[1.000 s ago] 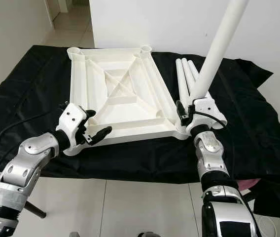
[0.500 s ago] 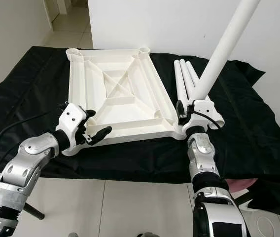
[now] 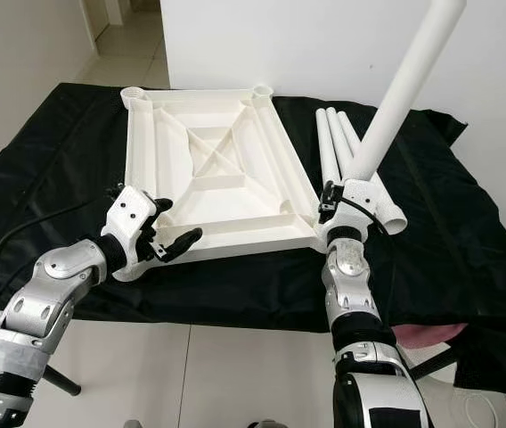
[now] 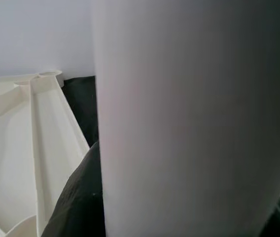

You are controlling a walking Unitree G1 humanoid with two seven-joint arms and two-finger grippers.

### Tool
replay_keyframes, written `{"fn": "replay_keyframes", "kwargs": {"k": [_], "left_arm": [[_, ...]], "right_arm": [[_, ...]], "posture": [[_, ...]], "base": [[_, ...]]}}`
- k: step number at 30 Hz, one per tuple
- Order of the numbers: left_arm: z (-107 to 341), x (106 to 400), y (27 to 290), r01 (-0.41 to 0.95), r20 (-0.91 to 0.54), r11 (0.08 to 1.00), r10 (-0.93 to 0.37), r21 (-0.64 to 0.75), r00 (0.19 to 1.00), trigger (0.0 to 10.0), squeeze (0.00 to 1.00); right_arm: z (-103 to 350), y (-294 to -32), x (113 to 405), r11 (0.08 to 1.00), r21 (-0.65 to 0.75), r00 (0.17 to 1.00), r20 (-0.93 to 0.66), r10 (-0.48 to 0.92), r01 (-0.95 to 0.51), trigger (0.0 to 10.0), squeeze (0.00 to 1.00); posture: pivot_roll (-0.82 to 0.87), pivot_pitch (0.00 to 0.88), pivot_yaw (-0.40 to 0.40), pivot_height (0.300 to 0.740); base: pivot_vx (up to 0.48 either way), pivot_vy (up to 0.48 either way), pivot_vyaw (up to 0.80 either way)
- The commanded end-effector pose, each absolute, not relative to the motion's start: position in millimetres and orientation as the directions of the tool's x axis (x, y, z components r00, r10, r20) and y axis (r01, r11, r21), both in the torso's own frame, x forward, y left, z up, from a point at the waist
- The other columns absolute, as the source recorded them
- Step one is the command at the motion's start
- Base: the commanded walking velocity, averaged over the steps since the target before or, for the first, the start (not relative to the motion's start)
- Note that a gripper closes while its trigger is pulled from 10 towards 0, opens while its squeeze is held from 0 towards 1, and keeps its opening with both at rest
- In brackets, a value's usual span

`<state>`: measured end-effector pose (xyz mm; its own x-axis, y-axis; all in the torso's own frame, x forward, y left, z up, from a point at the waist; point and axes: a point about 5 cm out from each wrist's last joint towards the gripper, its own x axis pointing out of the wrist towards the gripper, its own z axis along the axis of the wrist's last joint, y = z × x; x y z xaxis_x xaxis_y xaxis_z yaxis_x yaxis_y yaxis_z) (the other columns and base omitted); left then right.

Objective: Building children table

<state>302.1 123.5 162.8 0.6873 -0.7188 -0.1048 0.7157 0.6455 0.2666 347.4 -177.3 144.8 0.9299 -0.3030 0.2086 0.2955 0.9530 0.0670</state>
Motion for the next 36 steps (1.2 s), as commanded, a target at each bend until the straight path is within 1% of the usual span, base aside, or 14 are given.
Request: {"fn": "replay_keyframes", "kwargs": {"k": [1,2,5,11,12,13,14,20,21,24,26,28,32,36], "left_arm": [[162.7,303.2,124.4,0.705,-0.105,0.659,-0.707,0.260,0.699,10.0,0.00],[162.6,302.8,123.9,0.707,-0.105,0.658,-0.708,0.259,0.698,10.0,0.00],[162.0,301.8,122.6,0.712,-0.106,0.654,-0.713,0.256,0.693,10.0,0.00],[161.4,301.1,121.0,0.719,-0.109,0.647,-0.720,0.254,0.685,10.0,0.00],[161.5,301.2,120.9,0.720,-0.108,0.646,-0.721,0.254,0.685,10.0,0.00],[161.5,301.2,120.9,0.720,-0.108,0.646,-0.721,0.254,0.685,10.0,0.00],[161.7,301.4,120.3,0.720,-0.107,0.646,-0.721,0.252,0.684,10.0,0.00],[161.5,301.2,118.7,0.724,-0.104,0.644,-0.725,0.248,0.681,10.0,0.00],[161.2,301.1,118.1,0.725,-0.103,0.643,-0.726,0.247,0.680,10.0,0.00],[161.3,300.9,117.5,0.726,-0.102,0.642,-0.728,0.246,0.678,10.0,0.00],[161.0,300.8,116.7,0.726,-0.100,0.642,-0.728,0.246,0.678,10.0,0.00],[161.0,300.8,116.7,0.726,-0.100,0.642,-0.728,0.246,0.678,10.0,0.00],[161.2,300.8,115.7,0.726,-0.096,0.642,-0.729,0.246,0.677,10.0,0.00],[161.6,301.0,115.5,0.726,-0.095,0.642,-0.729,0.246,0.678,10.0,0.00]], "right_arm": [[127.5,-171.8,340.4,0.936,0.060,0.927,0.135,-0.351,0.346,10.0,0.00],[128.6,-168.1,337.4,0.923,0.073,0.911,0.146,-0.385,0.378,10.0,0.00],[129.0,-159.5,337.8,0.932,0.097,0.922,0.142,-0.361,0.350,10.0,0.00],[134.5,-158.6,338.1,0.939,0.100,0.924,0.167,-0.343,0.330,10.0,0.00],[136.7,-159.0,338.0,0.941,0.100,0.924,0.179,-0.338,0.325,10.0,0.63],[136.7,-159.0,338.0,0.941,0.100,0.924,0.179,-0.338,0.325,10.0,0.63],[143.7,-159.0,336.6,0.945,0.131,0.920,0.223,-0.322,0.299,10.0,1.00],[154.3,-160.3,337.0,0.965,0.144,0.926,0.281,-0.254,0.221,10.0,1.00],[157.7,-160.8,338.6,0.976,0.130,0.934,0.294,-0.204,0.172,10.0,0.00],[160.5,-161.2,341.7,0.988,0.114,0.948,0.290,-0.133,0.104,10.0,0.00],[163.8,-164.3,347.0,0.998,0.054,0.961,0.274,-0.027,0.012,10.0,0.00],[163.8,-164.3,347.0,0.998,0.054,0.961,0.274,-0.027,0.012,10.0,0.00],[164.6,-173.9,352.7,0.996,-0.018,0.969,0.230,0.087,-0.085,10.0,0.00],[164.5,-181.0,354.1,0.989,-0.060,0.968,0.203,0.146,-0.136,10.0,0.00]], "posture": [[0.01,0.028,-0.030,0.740],[0.02,0.028,-0.030,0.740],[0.02,0.025,-0.029,0.740],[0.01,0.023,-0.030,0.740],[0.01,0.022,-0.029,0.740],[0.01,0.022,-0.029,0.740],[0.01,0.019,-0.031,0.740],[0.01,0.016,-0.032,0.740],[0.00,0.014,-0.033,0.740],[0.01,0.013,-0.035,0.740],[0.00,0.008,-0.037,0.740],[0.00,0.008,-0.037,0.740],[0.00,0.005,-0.040,0.740],[0.00,0.002,-0.041,0.740]], "base": [[0.000,0.000,0.00],[0.000,0.000,0.00],[0.000,0.000,0.00],[0.000,0.000,0.00],[0.000,0.000,0.00],[0.000,0.000,0.00],[0.000,0.000,0.00],[0.000,0.000,0.00],[0.000,0.000,0.00],[0.000,0.000,0.00],[0.000,0.000,0.00],[0.000,0.000,0.00],[0.000,0.000,0.00],[0.000,0.000,0.00]]}}
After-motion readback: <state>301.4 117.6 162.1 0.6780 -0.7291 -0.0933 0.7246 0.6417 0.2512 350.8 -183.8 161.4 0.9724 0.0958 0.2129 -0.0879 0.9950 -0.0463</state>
